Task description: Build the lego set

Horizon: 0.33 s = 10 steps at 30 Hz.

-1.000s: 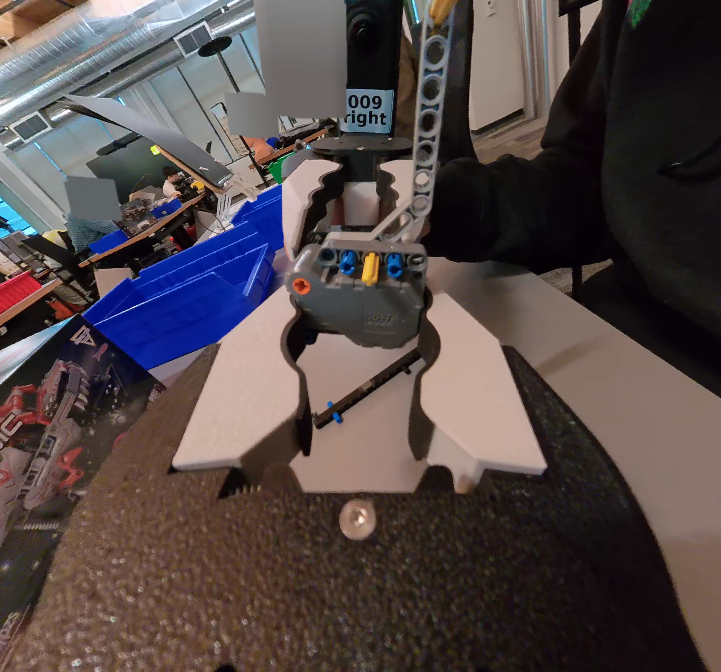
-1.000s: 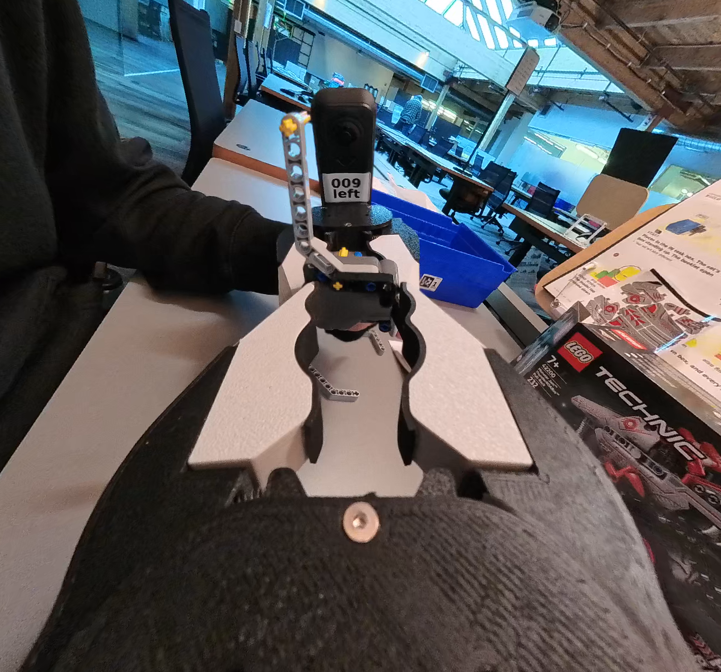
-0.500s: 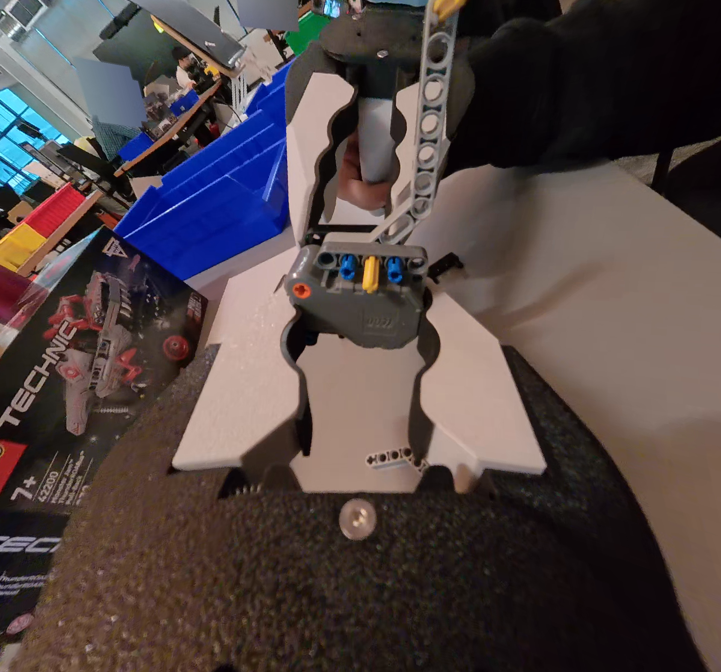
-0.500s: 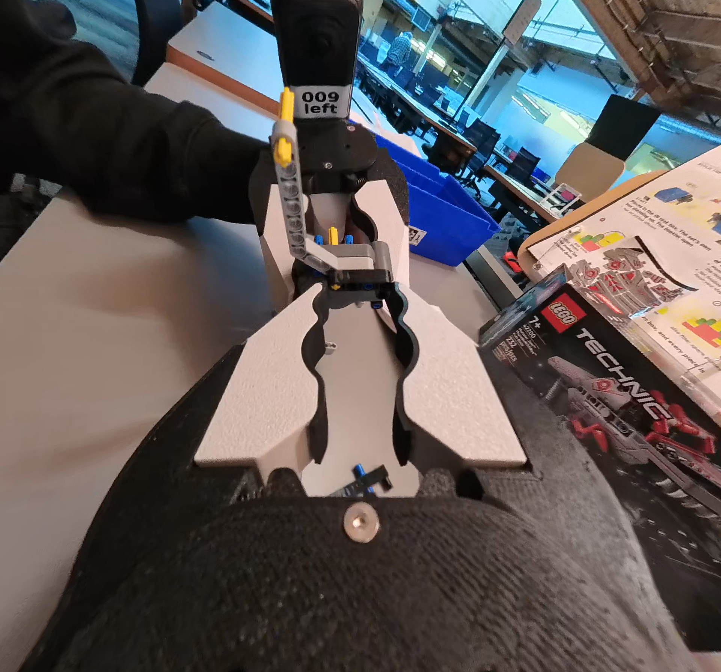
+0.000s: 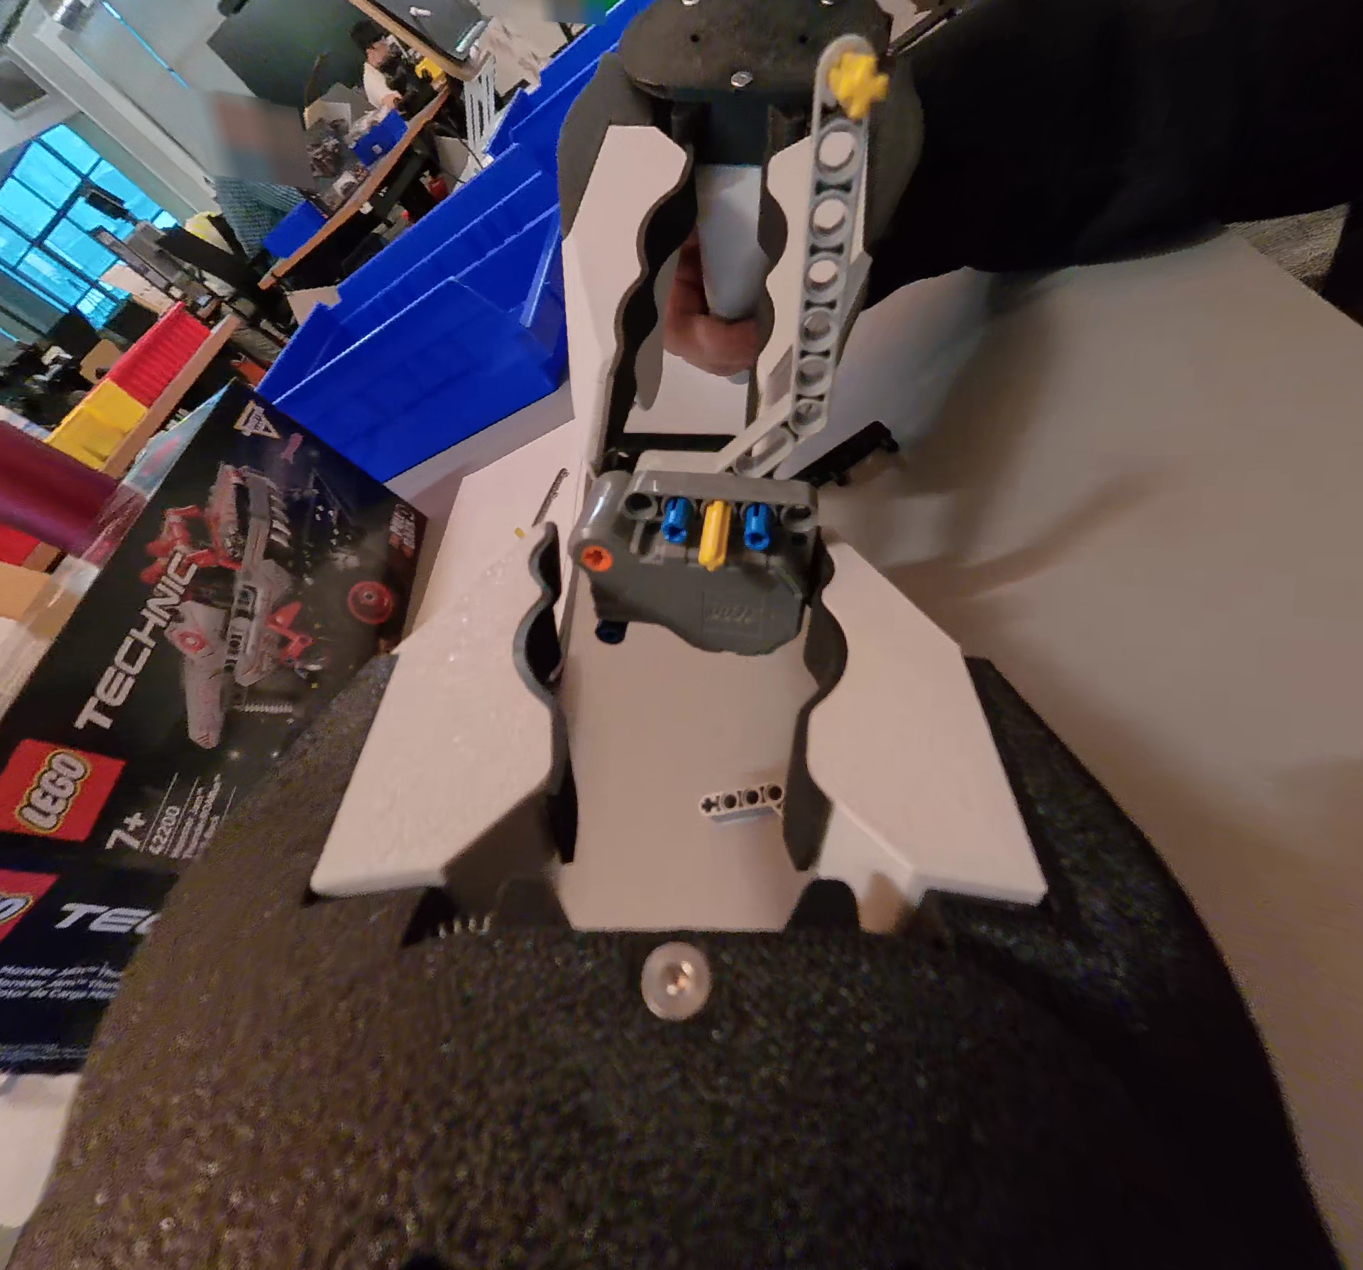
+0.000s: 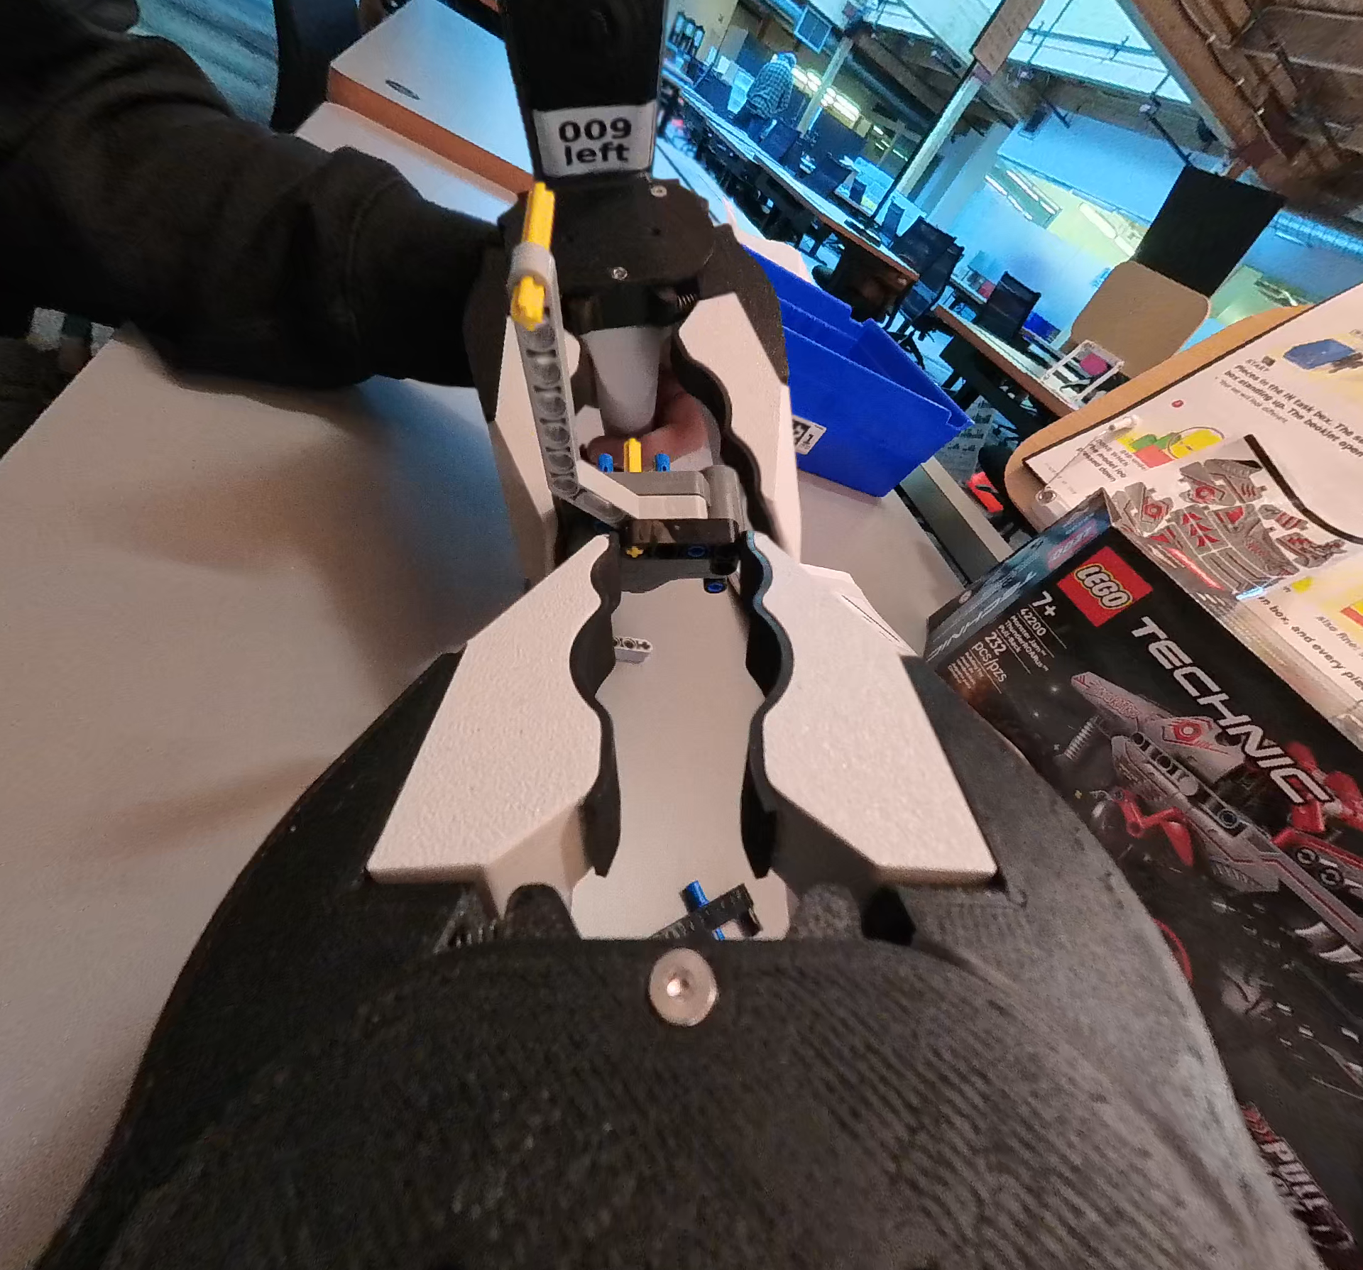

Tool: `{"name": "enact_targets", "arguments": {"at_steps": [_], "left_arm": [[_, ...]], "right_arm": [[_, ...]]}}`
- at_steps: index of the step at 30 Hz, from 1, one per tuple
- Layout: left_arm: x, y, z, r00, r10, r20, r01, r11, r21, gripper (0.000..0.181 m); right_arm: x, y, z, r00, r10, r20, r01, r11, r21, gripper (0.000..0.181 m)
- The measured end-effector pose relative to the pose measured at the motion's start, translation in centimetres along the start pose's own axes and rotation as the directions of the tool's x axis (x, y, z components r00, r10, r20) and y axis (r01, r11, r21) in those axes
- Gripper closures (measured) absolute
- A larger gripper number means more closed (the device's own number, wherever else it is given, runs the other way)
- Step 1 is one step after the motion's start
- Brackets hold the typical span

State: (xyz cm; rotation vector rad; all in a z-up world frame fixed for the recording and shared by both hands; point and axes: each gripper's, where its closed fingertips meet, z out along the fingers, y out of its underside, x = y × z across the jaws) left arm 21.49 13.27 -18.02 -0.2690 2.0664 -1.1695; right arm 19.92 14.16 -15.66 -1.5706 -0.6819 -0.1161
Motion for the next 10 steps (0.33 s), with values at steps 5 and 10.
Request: {"name": "enact_targets", "arguments": {"at_steps": [5,10], "left_arm": [[0.97,0.15,-0.02,0.999,0.016,-0.038,-0.017,0.999,-0.027,0.124],[1.03,0.26,0.10,0.999,0.014,-0.031,-0.015,0.999,-0.043,0.125]], "right_arm": [[-0.69,0.17,0.16,0.999,-0.041,0.032,0.042,0.999,-0.023,0.151],[-0.72,0.32,0.05,0.999,-0.038,0.031,0.039,0.999,-0.033,0.151]]}}
